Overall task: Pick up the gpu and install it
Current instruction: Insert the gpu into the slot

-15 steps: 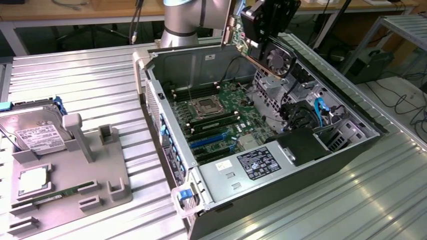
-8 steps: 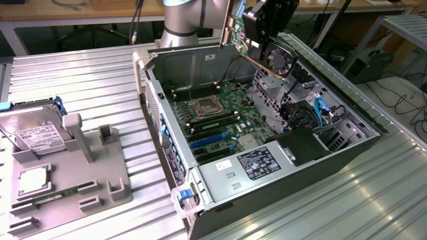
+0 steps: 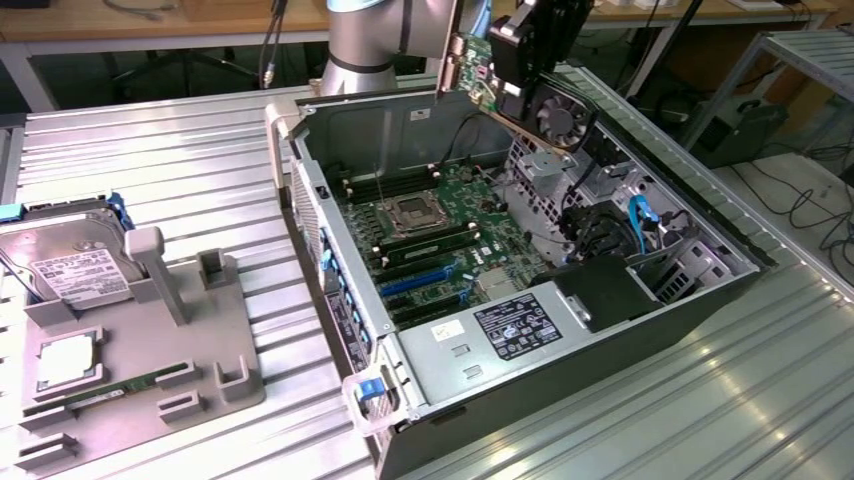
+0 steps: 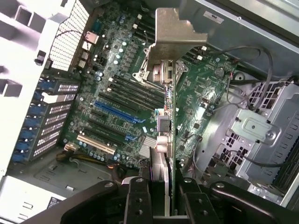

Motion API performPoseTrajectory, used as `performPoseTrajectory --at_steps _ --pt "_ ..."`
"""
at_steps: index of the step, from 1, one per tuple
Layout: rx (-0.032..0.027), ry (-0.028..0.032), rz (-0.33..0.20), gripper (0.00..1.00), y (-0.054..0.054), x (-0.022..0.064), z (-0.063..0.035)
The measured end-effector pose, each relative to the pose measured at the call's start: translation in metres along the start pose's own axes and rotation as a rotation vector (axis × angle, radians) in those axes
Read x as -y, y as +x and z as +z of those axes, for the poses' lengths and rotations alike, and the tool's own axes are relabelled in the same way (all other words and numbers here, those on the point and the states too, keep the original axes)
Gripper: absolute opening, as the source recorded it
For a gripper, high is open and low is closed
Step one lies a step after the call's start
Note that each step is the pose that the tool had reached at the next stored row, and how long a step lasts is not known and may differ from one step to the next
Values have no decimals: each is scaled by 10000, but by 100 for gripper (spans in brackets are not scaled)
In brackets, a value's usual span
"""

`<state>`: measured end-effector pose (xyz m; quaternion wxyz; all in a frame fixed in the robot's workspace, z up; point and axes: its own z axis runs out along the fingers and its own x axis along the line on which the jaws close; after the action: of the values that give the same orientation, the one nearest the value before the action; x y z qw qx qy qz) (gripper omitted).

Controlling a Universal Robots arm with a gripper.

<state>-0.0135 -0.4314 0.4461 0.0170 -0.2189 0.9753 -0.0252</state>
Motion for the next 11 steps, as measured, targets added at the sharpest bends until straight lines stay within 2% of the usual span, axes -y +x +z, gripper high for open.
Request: performPoseTrajectory --at_steps 7,11 --pt "43 -17 -773 28 0 0 0" --pt "83 -32 -1469 28 0 0 0"
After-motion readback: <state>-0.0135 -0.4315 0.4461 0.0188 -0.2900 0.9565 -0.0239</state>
